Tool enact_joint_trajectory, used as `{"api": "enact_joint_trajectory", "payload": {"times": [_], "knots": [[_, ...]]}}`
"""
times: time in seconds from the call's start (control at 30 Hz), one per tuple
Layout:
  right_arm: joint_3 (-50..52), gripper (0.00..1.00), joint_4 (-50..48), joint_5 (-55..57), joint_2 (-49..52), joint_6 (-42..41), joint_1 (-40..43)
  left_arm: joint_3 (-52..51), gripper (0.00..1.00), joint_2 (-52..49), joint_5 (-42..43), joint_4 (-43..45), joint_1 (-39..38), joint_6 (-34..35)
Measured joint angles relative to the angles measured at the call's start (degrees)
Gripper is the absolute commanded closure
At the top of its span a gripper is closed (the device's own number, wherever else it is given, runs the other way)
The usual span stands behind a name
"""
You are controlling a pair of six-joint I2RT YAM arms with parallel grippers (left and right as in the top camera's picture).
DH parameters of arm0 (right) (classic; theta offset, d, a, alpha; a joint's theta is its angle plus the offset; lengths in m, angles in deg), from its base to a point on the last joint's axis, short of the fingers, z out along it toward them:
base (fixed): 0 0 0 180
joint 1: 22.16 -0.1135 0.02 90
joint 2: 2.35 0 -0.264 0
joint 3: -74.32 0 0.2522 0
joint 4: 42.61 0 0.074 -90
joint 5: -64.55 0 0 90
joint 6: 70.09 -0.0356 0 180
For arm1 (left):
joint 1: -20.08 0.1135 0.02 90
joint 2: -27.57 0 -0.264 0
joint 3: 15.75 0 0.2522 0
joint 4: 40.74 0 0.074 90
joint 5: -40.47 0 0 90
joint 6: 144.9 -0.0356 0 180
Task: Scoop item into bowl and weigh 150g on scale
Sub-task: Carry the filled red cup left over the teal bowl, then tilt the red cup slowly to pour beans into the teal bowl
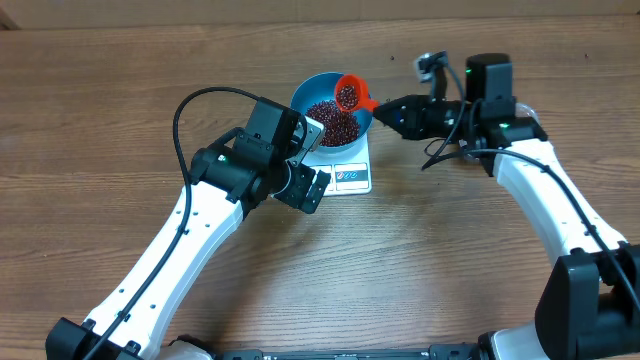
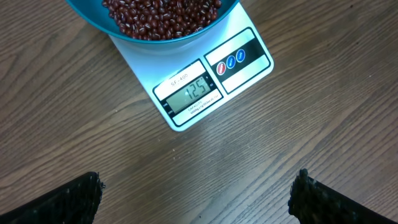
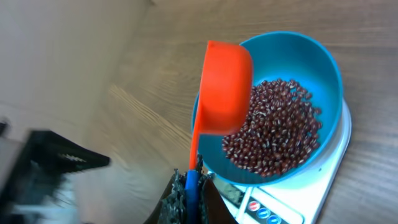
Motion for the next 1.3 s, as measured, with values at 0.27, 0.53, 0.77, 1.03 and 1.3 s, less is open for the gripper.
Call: {"api": "enact_joint_trajectory", "payload": {"times": [0.27,0.53,0.77,1.03,1.3], "knots": [[0.0,0.96,2.4,12.8,0.0,12.5,-5.3,0.0,0.0,0.0,0.0,0.0,0.0,0.0],[0.0,0.96,2.9,21.6,0.0,18.3,-8.2,0.0,0.0,0.0,0.0,0.0,0.0,0.0],[0.0,0.96,2.2,22.3,0.0,20.0,-8.2,0.0,0.0,0.0,0.0,0.0,0.0,0.0],[0.0,0.96,3.0,21.4,0.0,22.1,-8.7,0.0,0.0,0.0,0.0,0.0,0.0,0.0],[0.0,0.96,3.1,21.4,0.0,21.8,-8.7,0.0,0.0,0.0,0.0,0.0,0.0,0.0]]}}
